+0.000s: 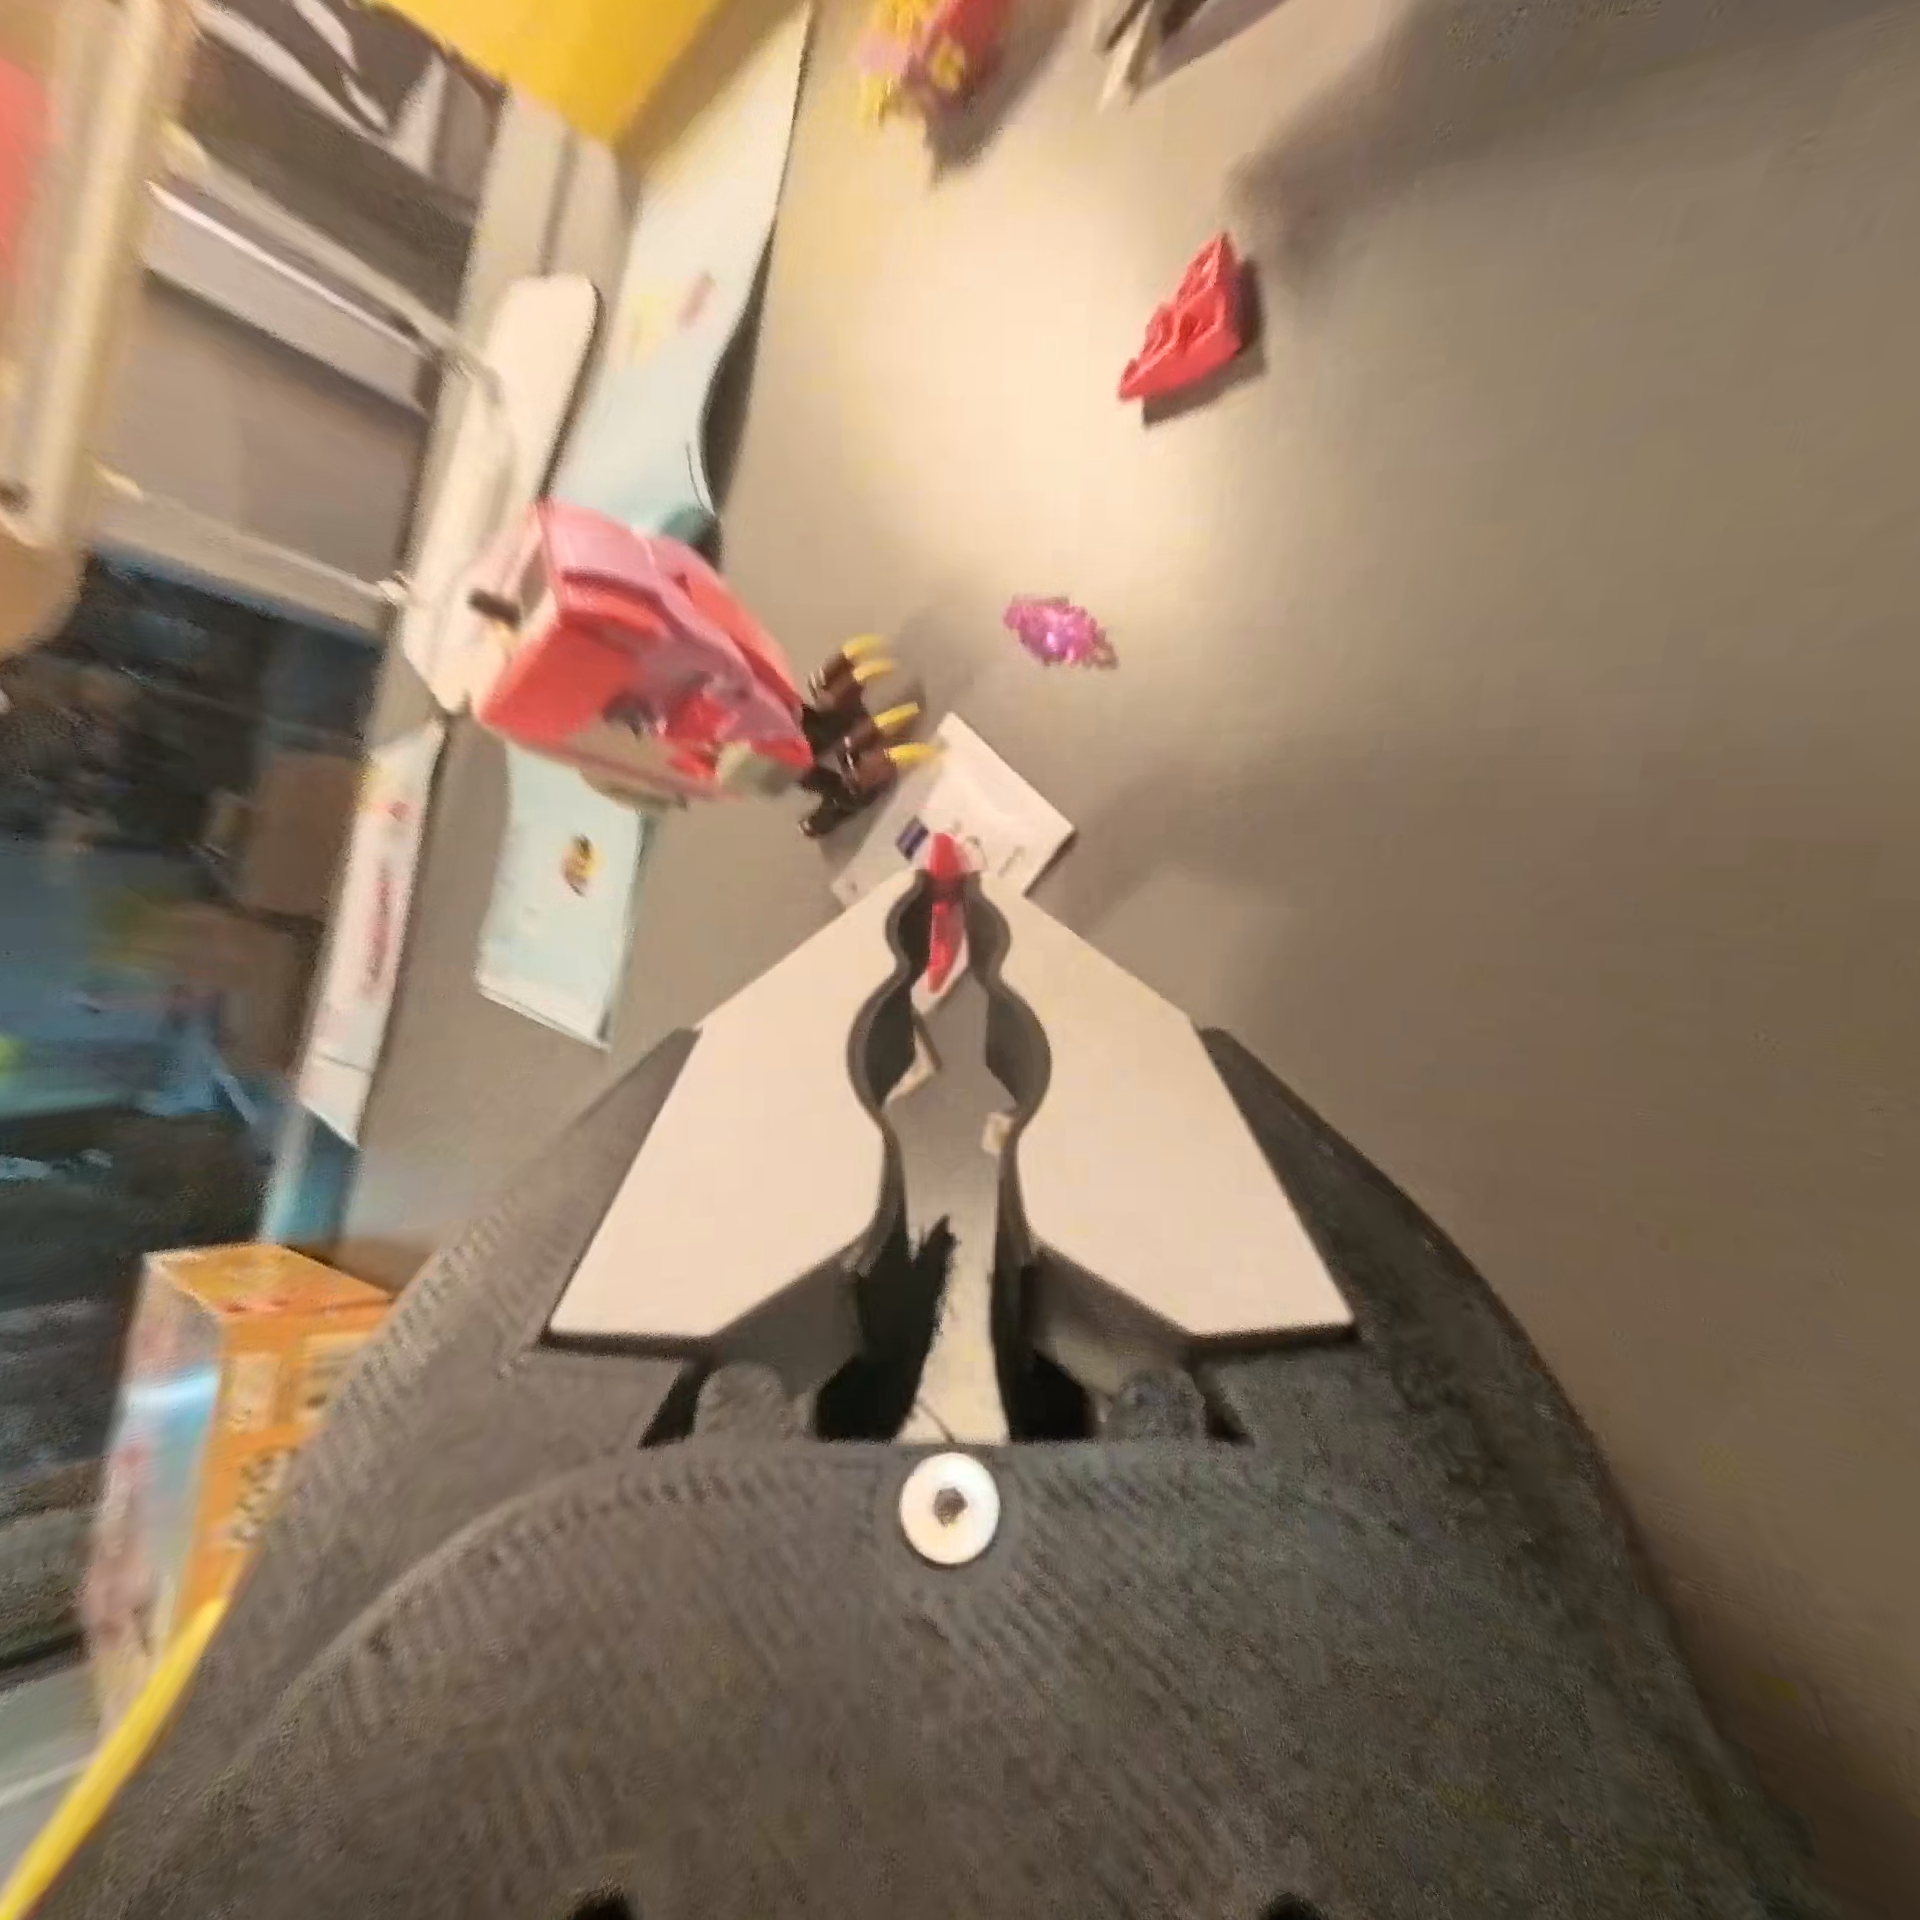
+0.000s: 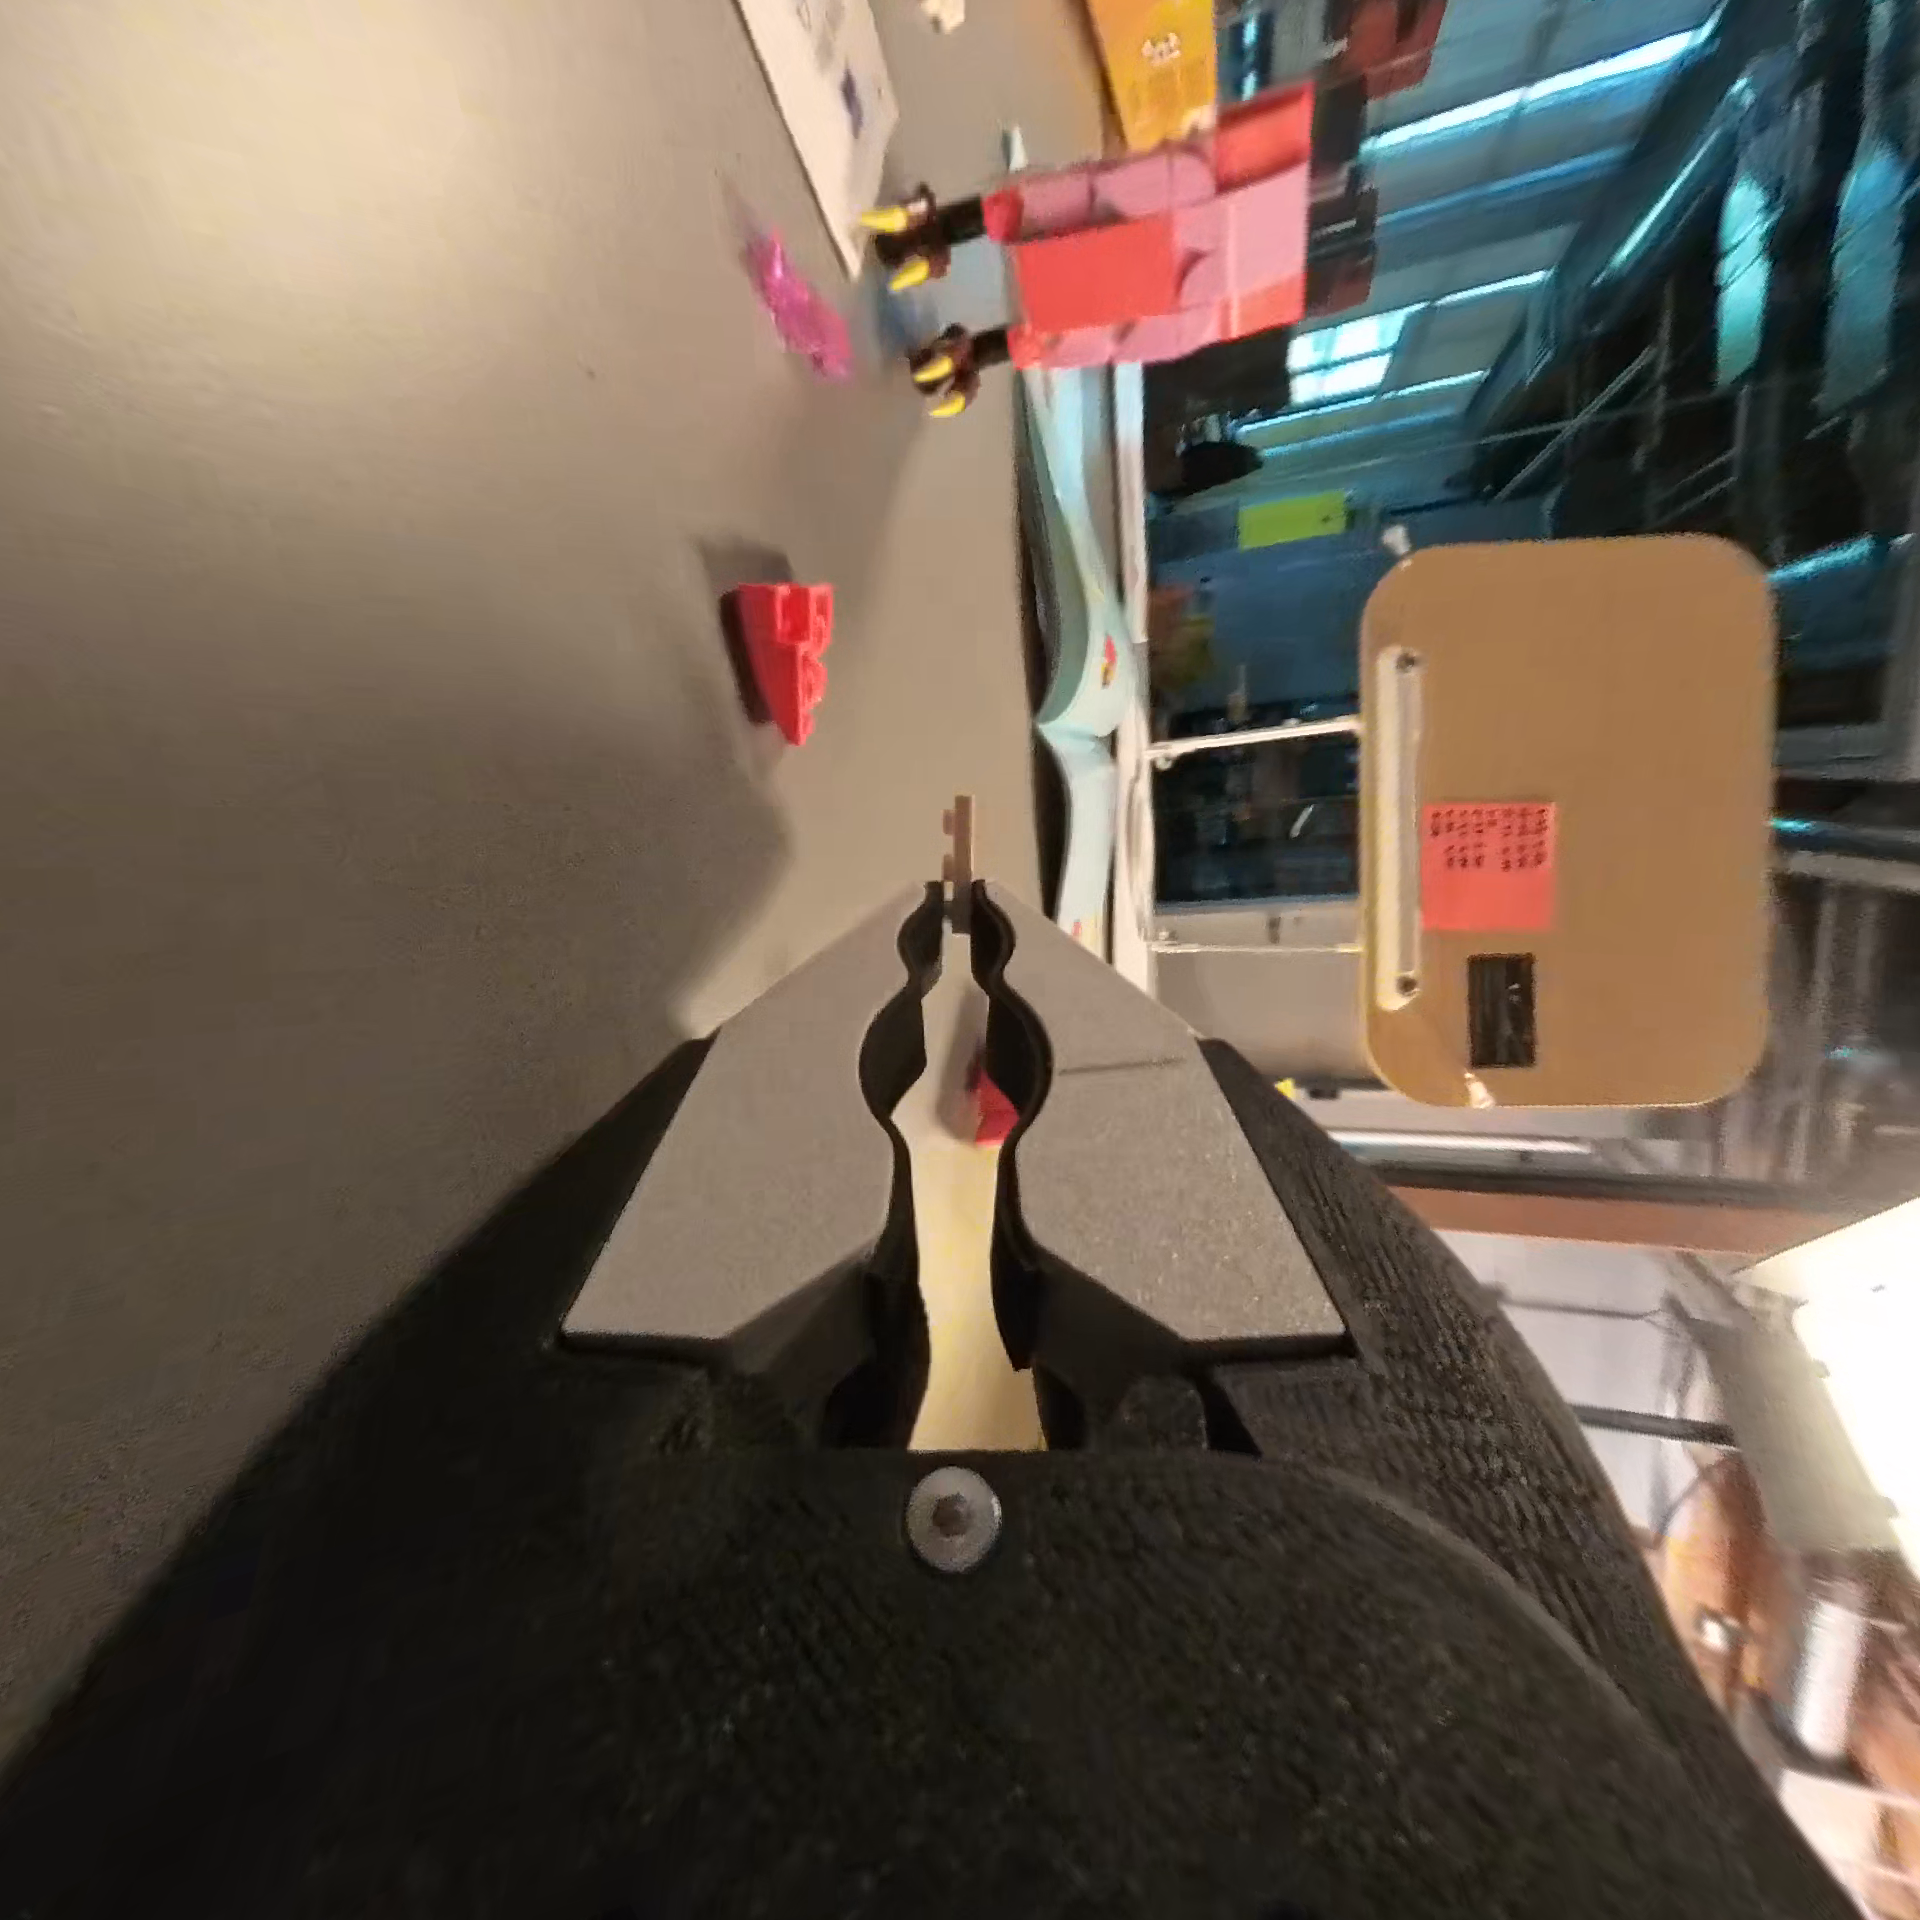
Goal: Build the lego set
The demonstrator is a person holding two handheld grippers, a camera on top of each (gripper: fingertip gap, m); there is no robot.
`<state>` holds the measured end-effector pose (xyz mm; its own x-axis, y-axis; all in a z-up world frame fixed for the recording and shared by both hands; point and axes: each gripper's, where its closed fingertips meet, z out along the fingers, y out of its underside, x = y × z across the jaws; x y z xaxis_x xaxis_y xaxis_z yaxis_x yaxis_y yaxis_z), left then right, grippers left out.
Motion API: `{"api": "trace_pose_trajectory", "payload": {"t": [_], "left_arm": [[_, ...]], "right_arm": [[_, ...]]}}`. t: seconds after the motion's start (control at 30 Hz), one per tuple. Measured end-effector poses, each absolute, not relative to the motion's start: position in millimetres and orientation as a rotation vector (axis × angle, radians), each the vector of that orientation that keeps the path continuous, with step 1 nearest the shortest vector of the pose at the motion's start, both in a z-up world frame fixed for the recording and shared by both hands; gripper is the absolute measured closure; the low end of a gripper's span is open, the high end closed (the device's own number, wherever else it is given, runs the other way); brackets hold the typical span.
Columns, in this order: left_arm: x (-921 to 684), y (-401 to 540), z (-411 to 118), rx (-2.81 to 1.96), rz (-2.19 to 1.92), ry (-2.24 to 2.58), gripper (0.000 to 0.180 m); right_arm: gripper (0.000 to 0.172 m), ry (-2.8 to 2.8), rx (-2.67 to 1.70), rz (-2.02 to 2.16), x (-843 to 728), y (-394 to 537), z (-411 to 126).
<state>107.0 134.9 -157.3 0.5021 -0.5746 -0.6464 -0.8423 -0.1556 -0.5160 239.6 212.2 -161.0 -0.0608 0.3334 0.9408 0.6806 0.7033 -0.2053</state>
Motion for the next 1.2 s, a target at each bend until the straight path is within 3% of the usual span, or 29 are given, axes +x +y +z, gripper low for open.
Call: {"api": "trace_pose_trajectory", "payload": {"t": [0.1,0.27,0.5,0.7,0.87,1.2], "left_arm": [[99.7,132.9,-162.4,-1.951,0.287,1.115,0.174],[96.6,128.2,-157.7,-2.028,0.170,1.012,0.146],[109.2,127.4,-149.9,-2.050,0.089,0.991,0.135],[189.3,134.7,-133.6,-1.905,-0.284,1.071,0.132],[225.8,155.5,-159.9,-2.046,-0.400,1.107,0.100],[232.5,152.9,-180.1,-2.175,-0.530,1.084,0.108]], "right_arm": [[0.169,-1.624,-0.780,-0.339,237.1,209.9,-155.9],[0.169,-1.553,-0.720,-0.345,234.0,213.6,-147.3],[0.169,-1.473,-0.744,-0.340,237.0,220.1,-139.6],[0.169,-1.394,-0.787,-0.352,243.9,228.4,-129.6],[0.169,-1.378,-0.780,-0.386,247.4,228.9,-126.7],[0.169,-1.365,-0.783,-0.406,249.0,230.2,-124.4]]}}
